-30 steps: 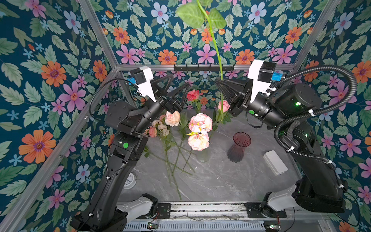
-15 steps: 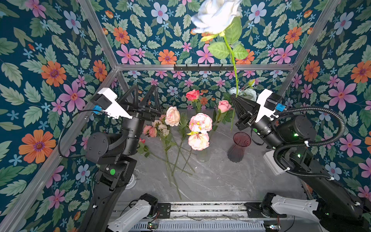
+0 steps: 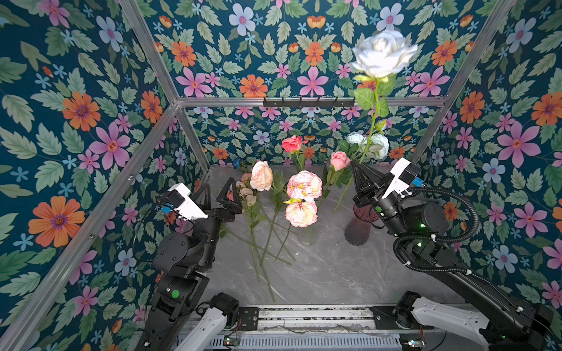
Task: Arrange flowers in a vase
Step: Place the flower in the vase.
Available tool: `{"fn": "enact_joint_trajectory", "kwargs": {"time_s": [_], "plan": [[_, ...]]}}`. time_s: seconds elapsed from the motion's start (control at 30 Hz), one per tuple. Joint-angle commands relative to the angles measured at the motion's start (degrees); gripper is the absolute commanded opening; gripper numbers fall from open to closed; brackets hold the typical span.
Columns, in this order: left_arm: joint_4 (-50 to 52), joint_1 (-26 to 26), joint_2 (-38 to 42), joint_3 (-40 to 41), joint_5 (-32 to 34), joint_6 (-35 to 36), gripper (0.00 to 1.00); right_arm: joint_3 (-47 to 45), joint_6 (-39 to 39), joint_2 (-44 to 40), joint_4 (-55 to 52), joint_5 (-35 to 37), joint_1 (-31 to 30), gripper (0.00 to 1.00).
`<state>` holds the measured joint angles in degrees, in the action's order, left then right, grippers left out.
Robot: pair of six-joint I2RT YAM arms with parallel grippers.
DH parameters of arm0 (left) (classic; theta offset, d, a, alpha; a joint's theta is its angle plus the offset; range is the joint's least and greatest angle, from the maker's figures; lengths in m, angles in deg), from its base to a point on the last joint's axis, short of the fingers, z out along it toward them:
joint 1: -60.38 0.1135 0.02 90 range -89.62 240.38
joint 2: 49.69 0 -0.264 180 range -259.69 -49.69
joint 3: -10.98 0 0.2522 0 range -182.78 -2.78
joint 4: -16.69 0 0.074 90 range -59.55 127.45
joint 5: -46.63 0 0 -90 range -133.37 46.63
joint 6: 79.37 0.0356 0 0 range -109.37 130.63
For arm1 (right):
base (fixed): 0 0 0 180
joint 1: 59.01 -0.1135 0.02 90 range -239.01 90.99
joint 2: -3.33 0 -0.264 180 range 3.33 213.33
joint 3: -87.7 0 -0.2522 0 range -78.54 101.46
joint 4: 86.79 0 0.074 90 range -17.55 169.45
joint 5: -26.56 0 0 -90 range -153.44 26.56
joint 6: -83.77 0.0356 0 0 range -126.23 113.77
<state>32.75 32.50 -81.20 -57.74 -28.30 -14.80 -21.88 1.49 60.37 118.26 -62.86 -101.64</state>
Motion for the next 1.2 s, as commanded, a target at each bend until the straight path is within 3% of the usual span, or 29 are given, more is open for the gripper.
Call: {"fn": "enact_joint_trajectory", "kwargs": {"time_s": [0.0, 0.3, 0.63, 1.17], "plan": [[2.0, 0.0, 1.0, 1.6, 0.9, -1.0, 0.96, -2.9, 4.4, 0.2, 10.4, -0.3, 0.0, 0.0], [2.4, 0.0, 3.3, 8.5, -3.4, -2.6, 0.97, -9.2, 4.5, 3.0, 19.7, 0.6, 0.0, 0.0], [2.9, 0.0, 3.8, 12.3, -3.8, -3.8, 0.98, -8.7, 3.4, 8.9, 24.4, -0.1, 0.0, 0.0], [3.7, 0.0, 3.4, 13.3, -4.4, -3.7, 0.98, -8.7, 4.2, 16.7, 28.7, -0.9, 0.0, 0.0]]}}
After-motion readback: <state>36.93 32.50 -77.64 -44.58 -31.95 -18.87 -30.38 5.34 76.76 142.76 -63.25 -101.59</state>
